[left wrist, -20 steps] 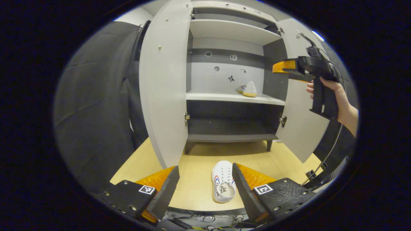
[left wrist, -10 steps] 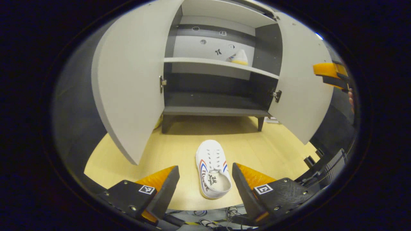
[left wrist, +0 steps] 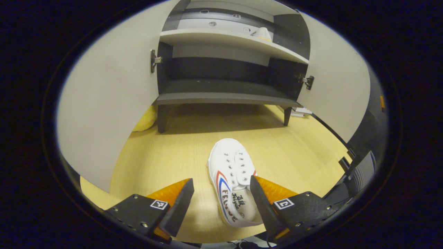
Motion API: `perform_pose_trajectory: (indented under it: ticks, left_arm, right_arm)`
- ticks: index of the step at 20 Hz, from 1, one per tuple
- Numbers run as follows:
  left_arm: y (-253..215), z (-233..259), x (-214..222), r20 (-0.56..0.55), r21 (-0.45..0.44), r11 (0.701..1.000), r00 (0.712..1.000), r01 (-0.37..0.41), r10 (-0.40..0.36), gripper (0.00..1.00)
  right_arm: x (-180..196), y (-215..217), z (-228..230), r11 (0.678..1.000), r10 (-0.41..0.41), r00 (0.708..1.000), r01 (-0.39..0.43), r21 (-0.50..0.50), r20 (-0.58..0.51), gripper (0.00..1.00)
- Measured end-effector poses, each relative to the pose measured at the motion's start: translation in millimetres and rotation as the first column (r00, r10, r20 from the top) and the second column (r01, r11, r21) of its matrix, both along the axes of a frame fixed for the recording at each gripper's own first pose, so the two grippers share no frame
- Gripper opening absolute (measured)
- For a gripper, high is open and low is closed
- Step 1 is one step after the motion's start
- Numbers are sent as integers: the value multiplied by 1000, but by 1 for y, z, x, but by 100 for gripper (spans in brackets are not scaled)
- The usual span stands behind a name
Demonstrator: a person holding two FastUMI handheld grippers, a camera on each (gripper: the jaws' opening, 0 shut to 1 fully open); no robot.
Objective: Grab one shoe with the right hand and put it into the shoe cabinet, grab the other shoe with the left hand and put it into the shoe cabinet; then close the right door with the right hand and the left door with the left hand.
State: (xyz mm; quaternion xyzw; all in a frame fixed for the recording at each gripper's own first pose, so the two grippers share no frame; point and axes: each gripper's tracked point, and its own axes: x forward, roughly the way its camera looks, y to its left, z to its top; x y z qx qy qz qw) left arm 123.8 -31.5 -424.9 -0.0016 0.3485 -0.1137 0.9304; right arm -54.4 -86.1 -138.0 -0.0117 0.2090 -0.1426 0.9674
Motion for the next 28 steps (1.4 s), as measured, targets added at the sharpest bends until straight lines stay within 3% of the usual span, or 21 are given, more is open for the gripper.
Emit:
perform_pose_trajectory:
  ticks: [2, 4, 6, 11, 13, 15, 17, 20, 21, 25, 26, 27, 28]
  left_arm:
    - [2, -14, 6, -40, -14, 1000, 999, 2, -2, 94]
    - [2, -23, 14, -78, -49, 999, 997, -18, 15, 64]
    - [-7, -33, 13, -148, -104, 994, 989, -40, 24, 62]
    - [-9, -47, 6, -209, -56, 998, 978, -5, -7, 64]
    - [-13, -47, 5, -239, -81, 997, 971, 8, -27, 65]
    - [-14, -48, 7, -279, -98, 994, 960, -44, 15, 51]
    - [-9, -46, 8, -287, -95, 994, 958, -58, 29, 44]
    - [-8, -45, 8, -296, -94, 991, 953, -93, 61, 17]
    - [-7, -44, 8, -290, -78, 993, 955, -83, 57, 17]
    - [-5, -38, 13, -270, -24, 998, 961, -58, 50, 17]
    - [0, -33, 19, -247, -6, 996, 966, -85, 81, 16]
    - [-4, -39, 24, -258, -5, 993, 960, -117, 111, 2]
    - [-6, -33, 13, -286, -19, 990, 949, -141, 130, 0]
  right_arm:
    - [-19, -11, -9, 998, -56, 998, 56, 14, -20, 100]
    - [-37, -24, -13, 994, -110, 993, 110, 8, -30, 100]
    - [-47, -36, -15, 987, -157, 987, 158, 14, -35, 100]
    - [-59, -65, -11, 966, -257, 966, 258, 27, -25, 100]
    - [-63, -75, -7, 962, -272, 962, 272, 12, -19, 100]
    - [-62, -85, -7, 960, -279, 960, 279, -2, -22, 100]
    - [-56, -93, -8, 955, -296, 955, 296, 6, -13, 100]
    - [-52, -111, -3, 944, -328, 945, 326, 42, 23, 100]
    - [-48, -116, -2, 942, -332, 943, 331, 50, 31, 96]
    - [-30, -126, 7, 942, -335, 939, 331, 58, 73, 100]
    - [-24, -131, 8, 943, -331, 940, 327, 56, 83, 100]
    - [-20, -134, 10, 944, -328, 940, 325, 52, 89, 100]
    - [-19, -139, 9, 945, -328, 940, 325, 46, 92, 100]
